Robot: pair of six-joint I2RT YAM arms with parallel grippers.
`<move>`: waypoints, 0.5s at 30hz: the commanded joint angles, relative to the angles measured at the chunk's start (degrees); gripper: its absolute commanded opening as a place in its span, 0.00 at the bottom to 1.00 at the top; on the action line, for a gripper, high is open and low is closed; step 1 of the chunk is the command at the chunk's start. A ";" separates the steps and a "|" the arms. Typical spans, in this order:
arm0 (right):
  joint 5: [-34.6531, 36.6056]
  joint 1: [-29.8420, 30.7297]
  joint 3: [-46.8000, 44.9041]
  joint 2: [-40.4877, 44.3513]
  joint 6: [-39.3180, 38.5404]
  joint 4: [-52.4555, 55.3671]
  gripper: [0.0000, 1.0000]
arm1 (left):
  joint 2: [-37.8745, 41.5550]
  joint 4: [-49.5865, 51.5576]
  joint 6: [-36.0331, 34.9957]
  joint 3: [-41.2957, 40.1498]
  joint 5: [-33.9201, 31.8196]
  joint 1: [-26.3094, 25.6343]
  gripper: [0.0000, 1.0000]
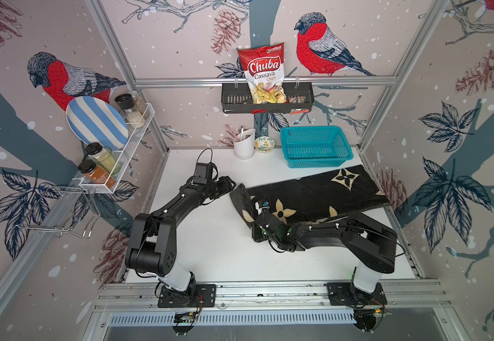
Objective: Roll up the pillowcase
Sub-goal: Roll the pillowcase at the center of the board.
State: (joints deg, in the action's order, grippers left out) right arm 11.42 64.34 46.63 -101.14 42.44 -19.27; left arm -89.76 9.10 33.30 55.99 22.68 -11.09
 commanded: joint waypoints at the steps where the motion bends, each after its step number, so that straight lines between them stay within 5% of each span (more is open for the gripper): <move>1: -4.23 -0.96 -2.85 1.30 6.04 -7.66 0.00 | 1.29 0.67 1.55 -2.49 -1.41 -1.23 0.63; 9: -2.36 0.44 -2.51 0.01 5.99 -7.46 0.00 | -3.60 -1.17 5.58 -3.15 0.78 -3.80 0.79; 15: -1.38 1.41 -2.50 0.40 5.69 -6.98 0.00 | -10.41 2.65 5.03 2.44 -3.78 -4.12 0.71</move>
State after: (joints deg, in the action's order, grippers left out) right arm 9.10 65.23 43.81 -100.90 47.90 -25.19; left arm -98.26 9.89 38.52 56.27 21.80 -15.18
